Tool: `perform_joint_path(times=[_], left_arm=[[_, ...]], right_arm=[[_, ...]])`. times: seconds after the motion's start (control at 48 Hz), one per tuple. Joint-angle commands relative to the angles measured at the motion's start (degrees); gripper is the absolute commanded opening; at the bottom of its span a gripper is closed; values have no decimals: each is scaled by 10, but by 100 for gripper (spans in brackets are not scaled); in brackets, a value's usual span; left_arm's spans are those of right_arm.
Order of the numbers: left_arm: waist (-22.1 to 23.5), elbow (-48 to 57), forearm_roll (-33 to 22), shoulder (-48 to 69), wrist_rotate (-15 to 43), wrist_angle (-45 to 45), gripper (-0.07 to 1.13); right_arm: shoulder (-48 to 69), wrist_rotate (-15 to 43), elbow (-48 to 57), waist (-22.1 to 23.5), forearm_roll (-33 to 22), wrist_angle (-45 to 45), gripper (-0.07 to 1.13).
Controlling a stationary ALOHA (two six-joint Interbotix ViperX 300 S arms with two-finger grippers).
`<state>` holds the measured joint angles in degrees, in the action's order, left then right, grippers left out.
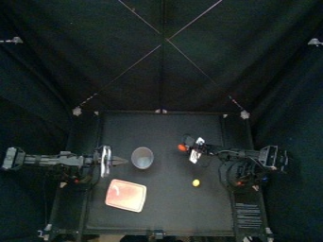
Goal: Pick the drumstick then place it on the pink plate
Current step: Place drumstick on the pink plate
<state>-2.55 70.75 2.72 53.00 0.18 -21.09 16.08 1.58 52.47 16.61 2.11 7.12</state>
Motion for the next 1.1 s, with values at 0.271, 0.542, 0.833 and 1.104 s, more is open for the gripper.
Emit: perform_joint_path(times=[0.271, 0.542, 0.833, 1.104], left_arm=[[-4, -3, -1, -3, 1, -6, 5], [-4, -1, -1, -3, 0, -6, 5], [-2, 0, -1, -3, 1, -6, 5], [-2, 4, 4, -3, 1, -6, 5]], right_arm=[[-31, -1, -79, -178, 63, -116, 51], [-179, -2, -196, -253, 68, -159, 51], [-343, -2, -364, -284, 70, -169, 51], [-417, -1, -463, -282, 69, -150, 52]])
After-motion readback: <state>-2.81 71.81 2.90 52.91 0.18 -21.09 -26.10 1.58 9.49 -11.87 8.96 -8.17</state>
